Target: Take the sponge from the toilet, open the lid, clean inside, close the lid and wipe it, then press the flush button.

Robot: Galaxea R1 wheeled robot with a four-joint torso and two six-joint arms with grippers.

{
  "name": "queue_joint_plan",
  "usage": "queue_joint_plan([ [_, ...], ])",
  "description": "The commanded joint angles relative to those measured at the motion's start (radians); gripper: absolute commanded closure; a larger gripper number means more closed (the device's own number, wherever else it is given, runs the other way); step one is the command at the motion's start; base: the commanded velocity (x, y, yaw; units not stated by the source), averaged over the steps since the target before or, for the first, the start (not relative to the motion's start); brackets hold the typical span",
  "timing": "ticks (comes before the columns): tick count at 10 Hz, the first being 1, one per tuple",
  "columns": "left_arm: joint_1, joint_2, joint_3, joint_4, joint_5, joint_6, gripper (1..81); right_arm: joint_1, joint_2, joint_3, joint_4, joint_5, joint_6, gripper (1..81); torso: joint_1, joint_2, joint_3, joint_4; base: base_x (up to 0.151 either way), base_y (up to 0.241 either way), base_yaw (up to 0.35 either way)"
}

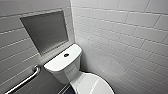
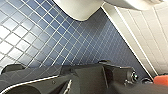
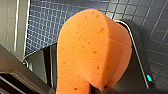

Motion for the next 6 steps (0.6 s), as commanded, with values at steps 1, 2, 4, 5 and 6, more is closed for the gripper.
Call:
queue_joint_plan([
  [1, -0.083, -0.028, 0.039, -0.017, 0.052, -0.003, 1.0, 0.007, -0.036, 0.025, -0.045, -0.056, -0.003, 81.1, 0.0, 0.0, 0.0, 0.0, 0.0, 0.0, 0.0],
  [2, -0.112, -0.035, 0.049, -0.034, 0.053, -0.003, 1.0, 0.004, -0.025, 0.013, -0.048, -0.058, -0.003, 81.1, 0.0, 0.0, 0.0, 0.0, 0.0, 0.0, 0.0],
  [4, -0.192, -0.035, 0.051, -0.103, 0.068, -0.003, 1.0, 0.004, -0.005, -0.016, -0.046, -0.058, -0.003, 81.1, 0.0, 0.0, 0.0, 0.0, 0.0, 0.0, 0.0],
  [5, -0.219, -0.033, 0.062, -0.122, 0.07, -0.003, 1.0, 0.001, 0.001, -0.027, -0.045, -0.058, -0.003, 81.1, 0.0, 0.0, 0.0, 0.0, 0.0, 0.0, 0.0],
  [6, -0.242, -0.03, 0.088, -0.14, 0.072, -0.003, 1.0, 0.001, 0.006, -0.035, -0.043, -0.056, -0.002, 81.1, 0.0, 0.0, 0.0, 0.0, 0.0, 0.0, 0.0],
])
